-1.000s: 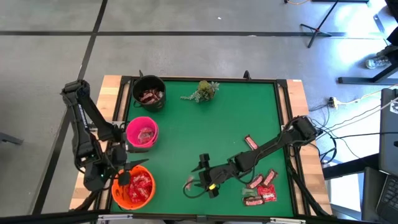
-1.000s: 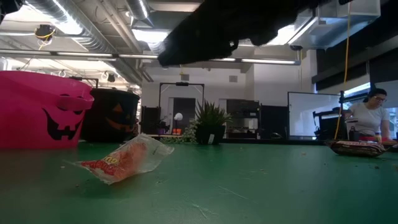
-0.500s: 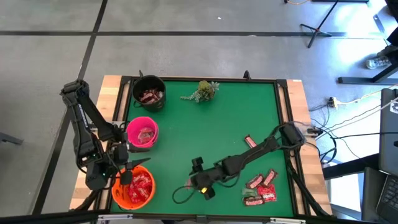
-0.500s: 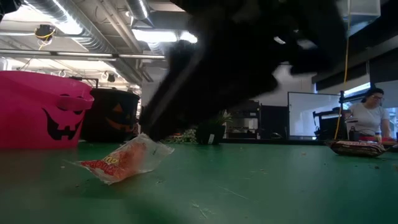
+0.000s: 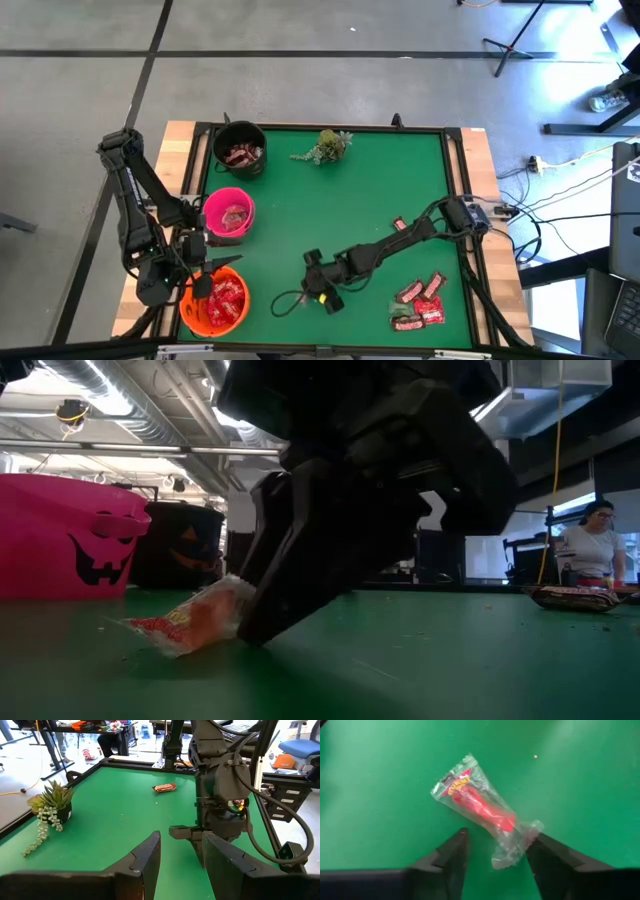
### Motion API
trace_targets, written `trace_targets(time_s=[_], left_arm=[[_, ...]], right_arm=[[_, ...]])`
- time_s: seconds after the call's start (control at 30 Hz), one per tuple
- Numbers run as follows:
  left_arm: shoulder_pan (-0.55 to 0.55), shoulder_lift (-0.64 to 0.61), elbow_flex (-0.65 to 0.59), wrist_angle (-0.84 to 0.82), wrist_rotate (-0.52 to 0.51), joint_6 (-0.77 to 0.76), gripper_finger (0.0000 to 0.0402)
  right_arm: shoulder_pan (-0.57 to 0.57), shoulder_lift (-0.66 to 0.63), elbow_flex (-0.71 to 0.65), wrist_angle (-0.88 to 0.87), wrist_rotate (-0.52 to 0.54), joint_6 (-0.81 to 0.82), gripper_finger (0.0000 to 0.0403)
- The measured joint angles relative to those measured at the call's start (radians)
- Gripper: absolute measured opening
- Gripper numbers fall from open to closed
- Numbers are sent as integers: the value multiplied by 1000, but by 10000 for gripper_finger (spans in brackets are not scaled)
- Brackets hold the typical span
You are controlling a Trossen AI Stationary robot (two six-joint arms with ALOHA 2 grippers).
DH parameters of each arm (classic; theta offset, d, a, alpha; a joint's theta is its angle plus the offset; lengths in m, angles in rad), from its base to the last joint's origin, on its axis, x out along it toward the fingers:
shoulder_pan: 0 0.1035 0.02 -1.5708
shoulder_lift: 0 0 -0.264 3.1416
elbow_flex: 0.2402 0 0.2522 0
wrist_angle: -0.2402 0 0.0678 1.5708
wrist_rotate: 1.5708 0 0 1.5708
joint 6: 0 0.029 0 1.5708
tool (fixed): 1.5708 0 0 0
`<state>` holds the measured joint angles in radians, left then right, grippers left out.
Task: Sort candy
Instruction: Put the orange gummy into the pink bucket
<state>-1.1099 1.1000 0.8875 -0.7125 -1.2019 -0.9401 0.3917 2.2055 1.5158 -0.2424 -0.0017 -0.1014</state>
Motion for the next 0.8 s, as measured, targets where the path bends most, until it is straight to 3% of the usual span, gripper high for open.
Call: trace_targets(time_s=[0.33, 0.8], left_arm=[[0, 0, 0, 10, 14, 0, 135], [0, 7, 0, 11, 15, 1, 135]], right_arm=[[-1, 3, -2, 32, 18, -20, 11], [-4, -138, -3, 41, 262, -38, 2]])
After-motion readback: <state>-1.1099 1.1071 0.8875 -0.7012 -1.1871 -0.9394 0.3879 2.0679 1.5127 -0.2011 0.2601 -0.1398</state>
